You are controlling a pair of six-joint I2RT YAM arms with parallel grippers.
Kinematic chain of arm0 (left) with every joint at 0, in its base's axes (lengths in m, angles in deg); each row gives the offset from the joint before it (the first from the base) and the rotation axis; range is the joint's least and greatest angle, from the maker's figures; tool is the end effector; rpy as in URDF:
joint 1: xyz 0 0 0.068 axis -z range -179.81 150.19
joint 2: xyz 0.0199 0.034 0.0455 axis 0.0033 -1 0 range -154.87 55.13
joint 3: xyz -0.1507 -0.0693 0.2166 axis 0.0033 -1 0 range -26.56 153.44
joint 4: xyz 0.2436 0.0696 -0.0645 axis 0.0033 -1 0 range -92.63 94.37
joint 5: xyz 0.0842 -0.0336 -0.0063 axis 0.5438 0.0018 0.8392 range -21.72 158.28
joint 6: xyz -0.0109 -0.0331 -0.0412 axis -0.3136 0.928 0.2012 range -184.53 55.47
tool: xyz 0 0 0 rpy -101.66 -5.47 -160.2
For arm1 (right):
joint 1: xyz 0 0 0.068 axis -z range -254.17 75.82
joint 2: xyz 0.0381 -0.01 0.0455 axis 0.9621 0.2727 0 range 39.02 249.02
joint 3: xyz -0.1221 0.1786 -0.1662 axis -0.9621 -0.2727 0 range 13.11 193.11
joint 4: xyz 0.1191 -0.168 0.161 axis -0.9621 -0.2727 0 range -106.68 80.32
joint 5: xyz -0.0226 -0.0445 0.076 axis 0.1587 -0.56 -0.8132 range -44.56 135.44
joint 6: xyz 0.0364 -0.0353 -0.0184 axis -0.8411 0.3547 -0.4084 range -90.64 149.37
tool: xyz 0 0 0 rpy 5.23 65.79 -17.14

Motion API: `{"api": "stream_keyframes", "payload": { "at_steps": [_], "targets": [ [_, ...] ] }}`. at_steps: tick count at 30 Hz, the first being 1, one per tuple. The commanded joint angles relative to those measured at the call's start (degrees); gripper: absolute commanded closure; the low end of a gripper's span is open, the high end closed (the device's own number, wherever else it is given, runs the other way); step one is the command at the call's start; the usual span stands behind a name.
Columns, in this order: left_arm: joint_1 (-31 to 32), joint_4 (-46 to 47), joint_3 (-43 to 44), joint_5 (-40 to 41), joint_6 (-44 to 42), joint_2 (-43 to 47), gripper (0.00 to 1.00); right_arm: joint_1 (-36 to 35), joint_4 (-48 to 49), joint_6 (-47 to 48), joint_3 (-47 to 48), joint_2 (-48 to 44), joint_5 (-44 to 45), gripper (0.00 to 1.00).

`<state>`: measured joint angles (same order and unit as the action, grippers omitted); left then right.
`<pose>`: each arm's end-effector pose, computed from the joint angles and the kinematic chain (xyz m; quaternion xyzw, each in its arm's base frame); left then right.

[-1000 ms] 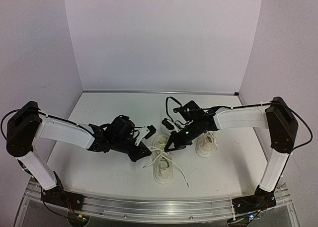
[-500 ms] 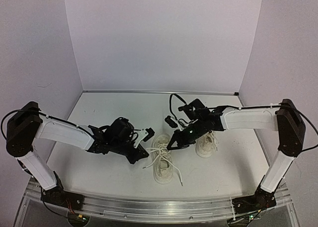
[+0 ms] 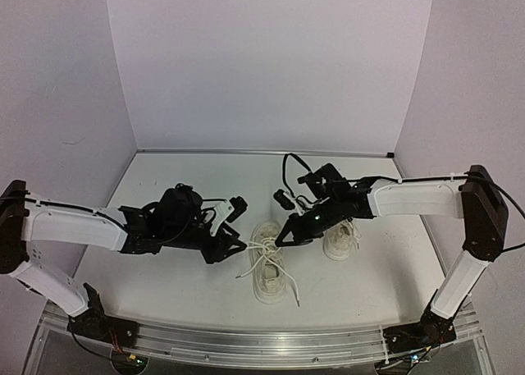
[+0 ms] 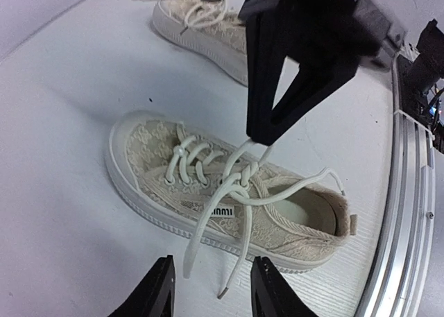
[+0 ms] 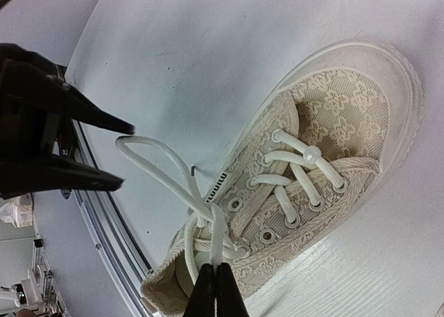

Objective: Tie the shoes

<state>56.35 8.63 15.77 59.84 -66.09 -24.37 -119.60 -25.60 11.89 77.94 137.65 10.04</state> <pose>0.1599 -0.2479 0.2134 0.4536 0.7503 -0.2761 0.3938 0.2401 0.2732 0.2095 -0.3176 0.8427 0.4146 0.1309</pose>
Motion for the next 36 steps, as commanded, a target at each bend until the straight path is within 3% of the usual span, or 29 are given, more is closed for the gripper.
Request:
{"api": "stream_keyframes", "payload": {
  "at_steps": [1, 3, 7, 14, 21, 36],
  "targets": [
    [0.1, 4.3, -3.2, 7.2, -6.0, 8.8, 0.53, -0.4, 2.3, -0.6, 0.1, -0.9, -0.8, 1.0],
    [0.4, 5.3, -4.6, 5.0, -10.6, 11.7, 0.48, -0.4, 2.2, -0.6, 0.2, -1.1, -0.8, 1.0],
    [3.4, 5.0, -5.4, 2.2, -25.5, 11.8, 0.52, -0.4, 2.3, -0.8, 0.0, -0.8, -0.5, 1.0],
    [6.0, 3.2, 0.4, 2.5, -40.7, 1.3, 0.62, -0.4, 2.9, -1.7, 0.0, 0.0, -1.0, 1.0],
    [8.3, 3.4, 6.9, 5.7, -46.8, -8.9, 0.72, -0.4, 3.0, -1.8, 0.2, 0.4, -1.4, 1.0],
    [8.4, 2.9, 10.6, 6.8, -48.8, -16.3, 0.82, -0.4, 3.4, -1.9, 0.6, 1.0, -2.0, 1.0]
  ]
}}
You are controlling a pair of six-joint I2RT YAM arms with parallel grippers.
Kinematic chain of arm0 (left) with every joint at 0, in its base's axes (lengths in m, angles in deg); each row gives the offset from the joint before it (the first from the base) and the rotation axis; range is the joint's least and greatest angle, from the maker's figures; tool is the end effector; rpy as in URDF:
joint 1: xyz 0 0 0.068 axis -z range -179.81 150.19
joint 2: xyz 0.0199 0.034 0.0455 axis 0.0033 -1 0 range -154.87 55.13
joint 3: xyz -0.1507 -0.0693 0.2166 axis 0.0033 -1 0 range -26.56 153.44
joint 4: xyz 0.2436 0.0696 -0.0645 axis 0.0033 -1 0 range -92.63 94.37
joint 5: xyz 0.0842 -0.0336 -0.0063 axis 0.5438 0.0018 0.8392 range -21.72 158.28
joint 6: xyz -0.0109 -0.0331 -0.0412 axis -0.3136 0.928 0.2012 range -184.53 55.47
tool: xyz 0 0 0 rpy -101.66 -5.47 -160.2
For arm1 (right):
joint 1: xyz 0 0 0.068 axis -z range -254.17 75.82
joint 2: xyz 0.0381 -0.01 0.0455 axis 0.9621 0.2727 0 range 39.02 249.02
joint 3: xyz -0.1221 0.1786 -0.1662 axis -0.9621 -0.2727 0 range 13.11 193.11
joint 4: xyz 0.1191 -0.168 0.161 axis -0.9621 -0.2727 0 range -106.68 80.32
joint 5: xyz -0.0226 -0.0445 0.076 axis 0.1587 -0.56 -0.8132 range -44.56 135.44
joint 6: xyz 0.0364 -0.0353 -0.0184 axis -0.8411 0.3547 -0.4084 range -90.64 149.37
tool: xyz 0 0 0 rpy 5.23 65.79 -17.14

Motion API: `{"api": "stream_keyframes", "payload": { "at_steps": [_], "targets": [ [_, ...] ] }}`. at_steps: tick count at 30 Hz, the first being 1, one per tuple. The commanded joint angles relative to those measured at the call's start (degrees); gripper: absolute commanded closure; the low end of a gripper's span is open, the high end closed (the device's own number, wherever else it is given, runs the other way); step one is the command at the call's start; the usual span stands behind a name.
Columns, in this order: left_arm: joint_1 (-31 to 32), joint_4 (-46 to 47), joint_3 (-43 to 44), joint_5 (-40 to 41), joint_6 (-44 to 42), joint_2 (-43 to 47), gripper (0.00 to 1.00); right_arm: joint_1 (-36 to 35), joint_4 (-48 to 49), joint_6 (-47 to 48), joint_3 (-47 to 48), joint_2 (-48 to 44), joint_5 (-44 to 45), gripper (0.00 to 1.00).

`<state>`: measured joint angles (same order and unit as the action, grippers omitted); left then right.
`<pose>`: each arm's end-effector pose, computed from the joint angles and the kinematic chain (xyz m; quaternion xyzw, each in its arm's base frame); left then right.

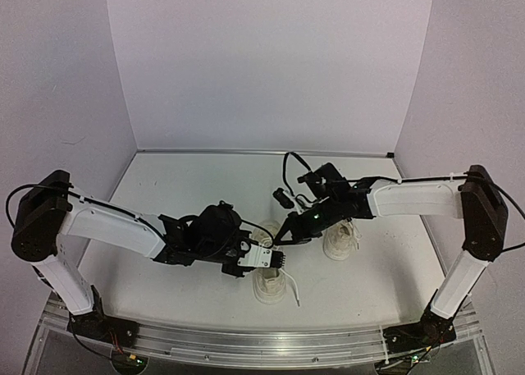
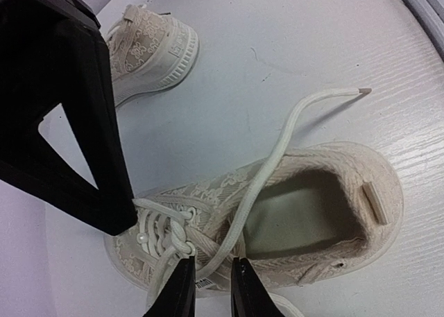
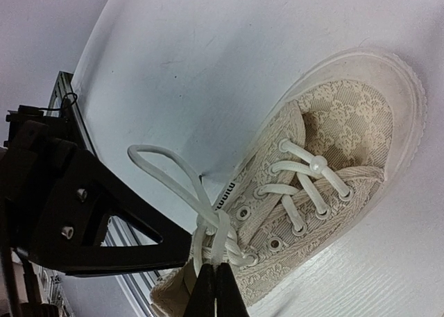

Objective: Tie the shoes

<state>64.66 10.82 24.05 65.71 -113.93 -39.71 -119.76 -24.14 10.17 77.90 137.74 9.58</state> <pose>0.1478 -0.3130 0.1814 0.7577 0.4815 -0.0777 0.4335 0.2406 0.2754 0.2106 -0.3095 0.8410 0.4240 0.1312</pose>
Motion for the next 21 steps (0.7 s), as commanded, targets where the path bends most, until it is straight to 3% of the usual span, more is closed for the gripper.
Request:
{"api": "stream_keyframes", "payload": {
  "at_steps": [1, 10, 14, 21],
  "targets": [
    [0.1, 0.6, 2.3, 1.0, -1.1, -1.1, 0.82, -0.3, 2.0, -0.2, 0.7, 0.9, -1.6, 1.0],
    [0.1, 2.7, 2.8, 4.7, -1.2, -2.6, 0.88, -0.3, 2.1, -0.3, 0.5, 1.1, -1.9, 1.0],
    [0.2, 4.2, 2.7, 5.3, 0.1, -2.4, 0.99, -0.3, 2.2, -0.4, 0.6, 1.0, -1.9, 1.0],
    [0.3, 6.6, 1.9, 4.3, 3.1, -0.1, 1.0, -0.2, 2.2, -0.5, 0.6, 1.1, -2.1, 1.0]
  ]
}}
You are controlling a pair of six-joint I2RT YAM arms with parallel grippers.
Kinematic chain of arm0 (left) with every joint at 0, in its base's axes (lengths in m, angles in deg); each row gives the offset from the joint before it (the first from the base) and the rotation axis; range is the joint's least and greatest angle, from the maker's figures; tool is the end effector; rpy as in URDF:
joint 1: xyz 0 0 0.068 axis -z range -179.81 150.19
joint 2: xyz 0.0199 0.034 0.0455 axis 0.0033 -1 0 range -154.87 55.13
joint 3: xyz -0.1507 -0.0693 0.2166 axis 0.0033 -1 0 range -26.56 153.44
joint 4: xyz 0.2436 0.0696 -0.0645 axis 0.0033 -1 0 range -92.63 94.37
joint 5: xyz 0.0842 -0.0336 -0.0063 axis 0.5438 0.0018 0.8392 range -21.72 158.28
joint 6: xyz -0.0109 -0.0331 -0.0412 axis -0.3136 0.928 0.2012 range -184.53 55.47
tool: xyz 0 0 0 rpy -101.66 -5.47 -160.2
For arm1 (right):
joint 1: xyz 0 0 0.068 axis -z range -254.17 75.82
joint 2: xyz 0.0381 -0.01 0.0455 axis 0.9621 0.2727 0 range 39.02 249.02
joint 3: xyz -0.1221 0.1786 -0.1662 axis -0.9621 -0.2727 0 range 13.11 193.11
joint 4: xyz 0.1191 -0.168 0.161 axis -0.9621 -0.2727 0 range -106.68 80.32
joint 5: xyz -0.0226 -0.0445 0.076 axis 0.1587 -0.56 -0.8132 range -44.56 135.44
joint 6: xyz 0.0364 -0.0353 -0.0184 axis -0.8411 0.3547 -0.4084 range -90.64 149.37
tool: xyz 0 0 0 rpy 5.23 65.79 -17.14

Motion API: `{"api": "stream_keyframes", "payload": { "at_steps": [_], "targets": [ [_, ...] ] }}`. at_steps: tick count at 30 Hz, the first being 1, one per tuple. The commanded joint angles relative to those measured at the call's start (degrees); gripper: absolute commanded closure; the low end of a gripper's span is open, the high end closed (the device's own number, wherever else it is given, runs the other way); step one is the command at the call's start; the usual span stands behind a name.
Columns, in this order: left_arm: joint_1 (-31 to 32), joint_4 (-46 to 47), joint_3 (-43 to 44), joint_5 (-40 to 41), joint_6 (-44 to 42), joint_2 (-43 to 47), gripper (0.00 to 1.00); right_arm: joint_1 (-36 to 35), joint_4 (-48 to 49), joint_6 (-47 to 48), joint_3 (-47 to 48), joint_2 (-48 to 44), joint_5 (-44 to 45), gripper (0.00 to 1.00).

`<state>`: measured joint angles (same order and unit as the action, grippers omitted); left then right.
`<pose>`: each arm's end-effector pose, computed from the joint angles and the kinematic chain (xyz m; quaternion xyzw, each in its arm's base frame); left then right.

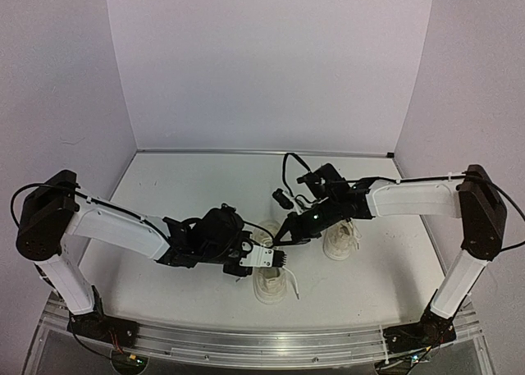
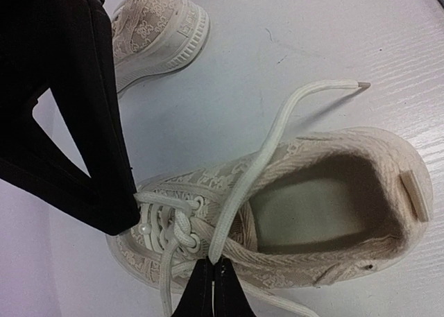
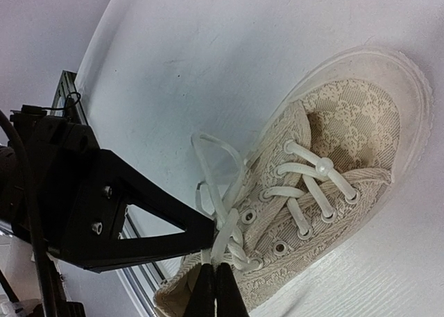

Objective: Tie the shoes

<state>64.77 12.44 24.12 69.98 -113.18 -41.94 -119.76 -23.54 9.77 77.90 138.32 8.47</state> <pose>0.1516 -0.3164 0.1714 0.7479 0.5006 -0.0472 0.4334 0.2412 0.2769 0.2081 -0.3091 0.8385 0.4312 0.1244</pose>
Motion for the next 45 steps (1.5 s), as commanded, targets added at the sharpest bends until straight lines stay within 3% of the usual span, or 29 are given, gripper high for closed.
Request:
{"api": "stream_keyframes", "payload": {
  "at_steps": [1, 16, 23, 30, 38, 45],
  "targets": [
    [0.2, 5.4, 1.8, 0.3, 2.6, 2.0, 1.0, -0.3, 1.6, -0.2, 0.7, 0.5, -1.0, 1.0],
    [0.2, 6.0, -1.0, -1.5, 3.9, 6.7, 1.0, -0.2, 1.5, -0.4, 0.4, 0.4, -0.2, 1.0],
    [0.2, 5.0, 1.2, -0.7, 4.1, 2.9, 1.0, -0.2, 1.6, -0.6, 1.1, 0.6, 0.0, 1.0],
    [0.2, 7.2, 0.2, -1.1, 4.5, 2.1, 0.97, -0.2, 1.5, -0.6, 0.8, 0.3, -0.2, 1.0],
    [0.2, 7.3, 1.1, -1.5, 4.7, 0.8, 0.79, -0.2, 1.5, -0.5, 0.9, 0.6, -0.2, 1.0],
    [0.2, 5.7, 2.8, -3.7, 4.2, -0.5, 0.81, -0.2, 1.6, -0.5, 0.7, 0.6, -0.1, 1.0]
  ]
}}
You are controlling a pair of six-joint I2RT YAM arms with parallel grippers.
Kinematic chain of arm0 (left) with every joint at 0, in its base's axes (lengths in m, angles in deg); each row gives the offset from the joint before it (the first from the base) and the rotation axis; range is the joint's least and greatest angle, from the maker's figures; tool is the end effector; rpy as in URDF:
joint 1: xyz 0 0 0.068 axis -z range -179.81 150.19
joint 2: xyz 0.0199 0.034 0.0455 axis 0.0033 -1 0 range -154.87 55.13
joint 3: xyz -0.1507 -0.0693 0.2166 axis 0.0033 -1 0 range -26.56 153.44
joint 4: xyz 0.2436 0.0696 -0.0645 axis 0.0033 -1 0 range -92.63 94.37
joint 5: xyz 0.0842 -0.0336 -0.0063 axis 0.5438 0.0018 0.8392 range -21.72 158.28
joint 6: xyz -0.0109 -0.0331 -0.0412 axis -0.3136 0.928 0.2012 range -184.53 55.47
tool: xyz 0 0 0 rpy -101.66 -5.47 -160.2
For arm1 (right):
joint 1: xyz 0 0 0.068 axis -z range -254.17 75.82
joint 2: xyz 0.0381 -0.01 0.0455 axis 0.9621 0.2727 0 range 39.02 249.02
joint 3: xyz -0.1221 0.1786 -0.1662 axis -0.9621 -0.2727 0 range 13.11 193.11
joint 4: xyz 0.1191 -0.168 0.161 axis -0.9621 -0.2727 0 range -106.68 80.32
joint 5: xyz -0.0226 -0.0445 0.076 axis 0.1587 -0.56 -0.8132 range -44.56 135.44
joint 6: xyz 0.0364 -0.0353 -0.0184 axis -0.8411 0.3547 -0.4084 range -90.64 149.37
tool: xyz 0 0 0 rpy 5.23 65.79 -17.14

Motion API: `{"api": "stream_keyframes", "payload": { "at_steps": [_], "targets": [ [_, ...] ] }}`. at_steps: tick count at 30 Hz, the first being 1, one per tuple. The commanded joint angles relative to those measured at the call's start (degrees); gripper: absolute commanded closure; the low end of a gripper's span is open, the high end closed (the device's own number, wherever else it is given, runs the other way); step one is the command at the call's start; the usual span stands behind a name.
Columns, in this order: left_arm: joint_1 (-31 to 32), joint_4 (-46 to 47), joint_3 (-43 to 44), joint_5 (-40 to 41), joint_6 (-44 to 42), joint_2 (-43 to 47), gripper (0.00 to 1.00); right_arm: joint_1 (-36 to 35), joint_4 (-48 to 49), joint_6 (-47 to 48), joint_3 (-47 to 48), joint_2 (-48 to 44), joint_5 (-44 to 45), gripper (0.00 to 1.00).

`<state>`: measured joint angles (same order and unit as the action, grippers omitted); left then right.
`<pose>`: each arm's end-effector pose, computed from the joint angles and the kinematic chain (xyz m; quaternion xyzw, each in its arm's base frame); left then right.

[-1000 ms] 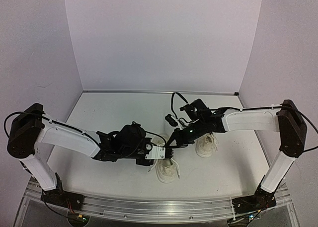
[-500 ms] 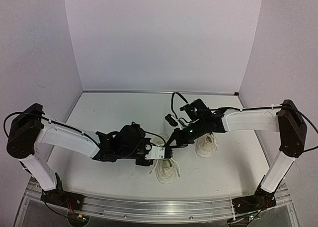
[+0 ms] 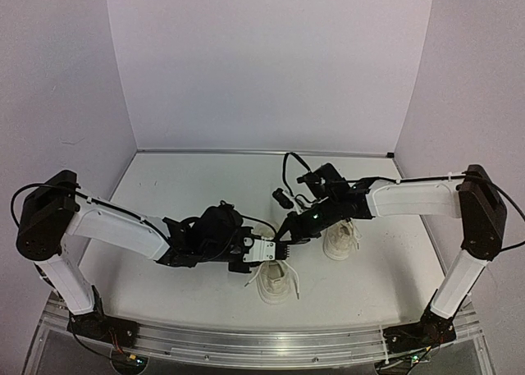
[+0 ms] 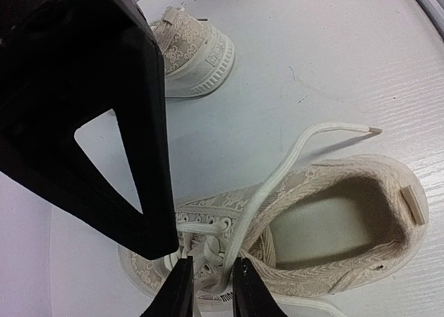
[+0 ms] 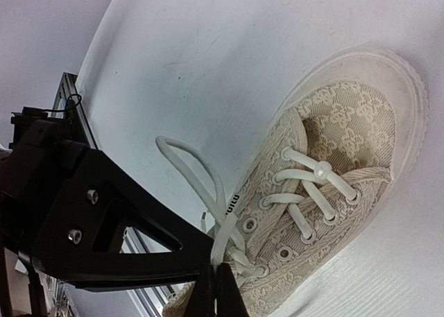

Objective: Tie the shoes

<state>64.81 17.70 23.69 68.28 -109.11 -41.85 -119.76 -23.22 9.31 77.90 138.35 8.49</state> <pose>0.1522 -0.3208 0.1778 0.7177 0.5101 -0.0826 0.4668 0.2416 0.2772 0.2083 -0.3063 0.8388 0.4325 0.1248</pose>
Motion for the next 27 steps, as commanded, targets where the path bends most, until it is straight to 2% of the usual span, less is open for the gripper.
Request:
{"api": "stream_keyframes", "payload": {
  "at_steps": [1, 6, 27],
  "targets": [
    [0.1, 0.4, 3.3, -2.1, 0.1, -0.6, 0.84, -0.2, 1.2, -0.1, 0.7, 0.6, -0.2, 1.0],
    [0.1, 2.1, 1.9, -1.7, 1.5, 0.6, 0.99, -0.1, 1.2, 0.0, 0.4, 0.3, -0.1, 1.0],
    [-1.4, 8.3, 0.2, 4.5, 6.5, -3.3, 1.0, -0.1, 1.5, -0.4, -0.1, 0.0, -1.0, 1.0]
  ]
}}
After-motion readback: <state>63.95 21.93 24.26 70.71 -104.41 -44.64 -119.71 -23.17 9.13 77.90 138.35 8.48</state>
